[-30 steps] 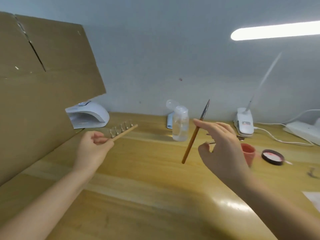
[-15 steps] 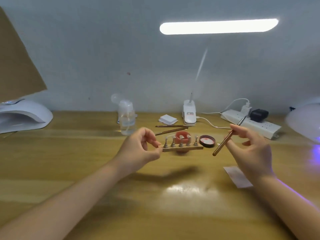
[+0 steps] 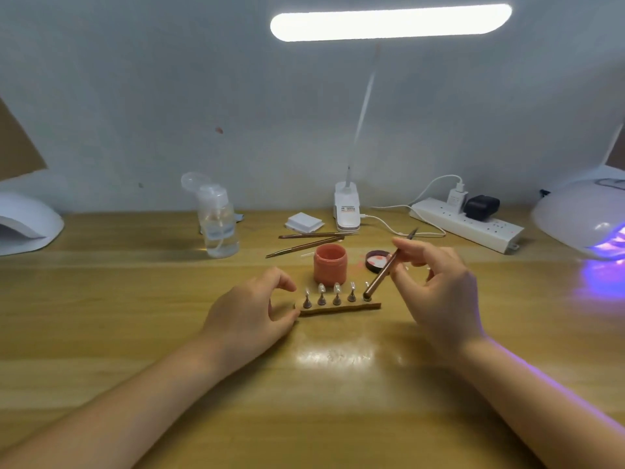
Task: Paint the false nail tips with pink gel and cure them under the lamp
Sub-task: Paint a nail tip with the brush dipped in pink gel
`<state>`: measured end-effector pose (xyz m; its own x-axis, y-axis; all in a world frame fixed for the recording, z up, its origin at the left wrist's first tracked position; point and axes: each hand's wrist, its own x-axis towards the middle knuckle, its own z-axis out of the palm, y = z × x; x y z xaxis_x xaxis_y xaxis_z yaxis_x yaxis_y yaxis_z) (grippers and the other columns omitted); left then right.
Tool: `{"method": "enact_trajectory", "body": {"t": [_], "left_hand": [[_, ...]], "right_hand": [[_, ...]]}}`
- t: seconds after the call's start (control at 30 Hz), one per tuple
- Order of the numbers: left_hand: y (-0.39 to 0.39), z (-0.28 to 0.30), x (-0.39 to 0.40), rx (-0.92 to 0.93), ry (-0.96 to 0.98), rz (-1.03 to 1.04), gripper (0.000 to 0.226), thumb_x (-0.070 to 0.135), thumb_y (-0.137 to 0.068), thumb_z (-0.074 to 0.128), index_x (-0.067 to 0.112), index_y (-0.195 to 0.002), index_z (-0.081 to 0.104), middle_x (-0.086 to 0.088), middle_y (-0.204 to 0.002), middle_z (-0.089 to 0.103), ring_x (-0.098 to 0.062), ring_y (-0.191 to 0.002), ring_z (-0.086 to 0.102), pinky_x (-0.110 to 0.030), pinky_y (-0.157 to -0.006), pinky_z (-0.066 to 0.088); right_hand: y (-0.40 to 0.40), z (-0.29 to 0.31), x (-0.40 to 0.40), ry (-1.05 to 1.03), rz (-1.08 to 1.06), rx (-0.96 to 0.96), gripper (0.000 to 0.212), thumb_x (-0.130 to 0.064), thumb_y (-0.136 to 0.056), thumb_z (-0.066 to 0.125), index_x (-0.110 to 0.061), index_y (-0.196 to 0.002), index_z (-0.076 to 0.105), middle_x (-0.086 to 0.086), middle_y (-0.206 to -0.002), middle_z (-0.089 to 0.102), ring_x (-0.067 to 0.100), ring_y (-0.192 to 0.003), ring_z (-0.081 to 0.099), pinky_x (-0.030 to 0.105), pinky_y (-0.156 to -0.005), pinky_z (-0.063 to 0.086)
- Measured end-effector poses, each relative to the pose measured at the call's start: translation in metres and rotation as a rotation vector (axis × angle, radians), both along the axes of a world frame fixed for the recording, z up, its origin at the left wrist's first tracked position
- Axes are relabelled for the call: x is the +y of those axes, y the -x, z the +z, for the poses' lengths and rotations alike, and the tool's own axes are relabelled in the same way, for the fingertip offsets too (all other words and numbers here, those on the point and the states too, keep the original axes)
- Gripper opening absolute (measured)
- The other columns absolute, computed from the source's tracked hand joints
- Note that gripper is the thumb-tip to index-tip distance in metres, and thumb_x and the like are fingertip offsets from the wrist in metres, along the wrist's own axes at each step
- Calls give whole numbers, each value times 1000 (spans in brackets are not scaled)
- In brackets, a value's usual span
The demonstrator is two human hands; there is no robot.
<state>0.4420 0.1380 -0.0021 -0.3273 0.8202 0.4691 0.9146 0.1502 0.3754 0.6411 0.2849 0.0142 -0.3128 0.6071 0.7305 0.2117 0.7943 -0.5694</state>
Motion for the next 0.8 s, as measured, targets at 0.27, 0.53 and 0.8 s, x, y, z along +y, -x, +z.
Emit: {"method": "enact_trajectory", "body": {"t": [0.27,0.53,0.8], "left_hand": [[-36,9,-4,21,-308,-270,42,48,-80,65,29,-113,47,14,-87,62,-8,-61,55,-20,-50,47],[-46,2,3,-141,-400,-427,18,23,-92,54,14,-108,53,4,-85,64,-10,-70,63,-27,-59,52],[-34,3,-4,-567,-462,-304,18,34,-85,57,25,-100,63,-1,-86,70,-20,-73,67,-43,-67,56]], "right_hand": [[15,-1,-38,-212,153,-101,43,-5,-77,77,-23,-114,64,1,-79,72,25,-77,62,42,-66,54],[17,-4,-44,-343,226,-183,42,-2,-77,74,-9,-118,68,3,-84,73,23,-80,65,38,-62,57],[-7,-2,11,-97,-120,-420,27,-34,-79,70,-18,-101,68,-5,-84,61,19,-87,50,29,-74,37]]}}
